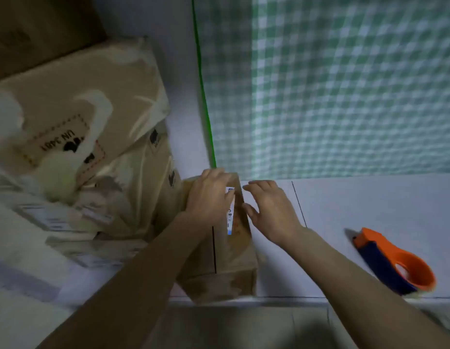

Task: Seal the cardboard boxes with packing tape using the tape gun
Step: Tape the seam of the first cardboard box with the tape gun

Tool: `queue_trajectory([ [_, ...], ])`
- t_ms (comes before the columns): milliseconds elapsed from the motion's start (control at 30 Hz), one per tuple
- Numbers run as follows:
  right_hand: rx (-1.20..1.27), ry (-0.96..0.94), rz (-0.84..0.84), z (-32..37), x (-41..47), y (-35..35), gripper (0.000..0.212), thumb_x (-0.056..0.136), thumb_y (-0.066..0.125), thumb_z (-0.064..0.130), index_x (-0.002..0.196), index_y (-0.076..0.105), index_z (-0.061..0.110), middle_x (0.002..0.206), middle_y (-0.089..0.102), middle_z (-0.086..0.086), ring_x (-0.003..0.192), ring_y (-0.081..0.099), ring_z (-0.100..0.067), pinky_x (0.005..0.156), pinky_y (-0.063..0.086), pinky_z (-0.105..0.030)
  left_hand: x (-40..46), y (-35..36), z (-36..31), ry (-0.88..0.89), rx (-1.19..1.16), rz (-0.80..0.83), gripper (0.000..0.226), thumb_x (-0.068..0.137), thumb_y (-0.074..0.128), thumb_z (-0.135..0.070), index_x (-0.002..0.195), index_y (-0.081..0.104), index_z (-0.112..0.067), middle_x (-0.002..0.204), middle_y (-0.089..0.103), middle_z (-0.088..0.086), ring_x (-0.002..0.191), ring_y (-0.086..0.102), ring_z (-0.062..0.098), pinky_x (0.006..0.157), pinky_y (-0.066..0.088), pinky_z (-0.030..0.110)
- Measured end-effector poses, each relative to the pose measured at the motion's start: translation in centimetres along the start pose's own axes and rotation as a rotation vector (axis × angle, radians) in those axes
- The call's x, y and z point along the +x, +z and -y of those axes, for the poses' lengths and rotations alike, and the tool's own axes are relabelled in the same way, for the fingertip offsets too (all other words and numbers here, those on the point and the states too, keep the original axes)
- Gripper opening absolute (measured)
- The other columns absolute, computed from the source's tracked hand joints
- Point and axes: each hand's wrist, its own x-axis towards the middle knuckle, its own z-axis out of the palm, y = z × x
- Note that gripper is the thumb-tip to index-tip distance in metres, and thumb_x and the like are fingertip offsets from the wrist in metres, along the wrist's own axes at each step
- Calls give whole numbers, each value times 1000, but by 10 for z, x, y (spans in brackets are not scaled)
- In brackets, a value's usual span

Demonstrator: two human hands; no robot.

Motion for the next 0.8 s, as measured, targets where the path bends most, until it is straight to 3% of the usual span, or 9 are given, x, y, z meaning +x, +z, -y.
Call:
queue_trajectory([
  [100,-12,-40,-26,-1,-2,14,26,88,61,15,112,65,5,114,64,-11,109,53,-32,91,43,-39,-8,11,13,-26,13,-68,36,94,51,-24,128,58,-14,137,52,4,127,42,22,103,32,32],
  [233,-9,-23,-46,10,-21,23,20,88,57,14,103,65,4,105,65,-13,102,52,-33,85,43,-40,-34,14,19,-11,-14,-114,27,90,55,-19,114,66,-12,124,59,8,118,49,27,102,36,37],
  [367,-52,-29,-25,33,-41,17,17,89,56,19,97,63,6,101,64,-13,98,52,-34,81,42,-40,-64,5,22,-7,-9,-43,40,91,58,-28,128,58,-15,136,52,5,127,42,24,108,34,37],
  [567,-166,-8,33,70,-77,17,34,92,53,39,112,63,13,119,58,-9,108,49,-29,88,42,-38,-119,-5,20,-103,-38,2,54,90,60,-39,138,48,-16,148,39,5,135,34,23,112,28,33],
  [800,-233,75,80,87,-90,22,49,90,53,50,120,57,12,137,45,-9,125,39,-29,99,39,-41,-149,-15,21,-289,-188,29,45,96,51,-38,135,48,-17,150,30,6,130,42,30,103,37,38],
])
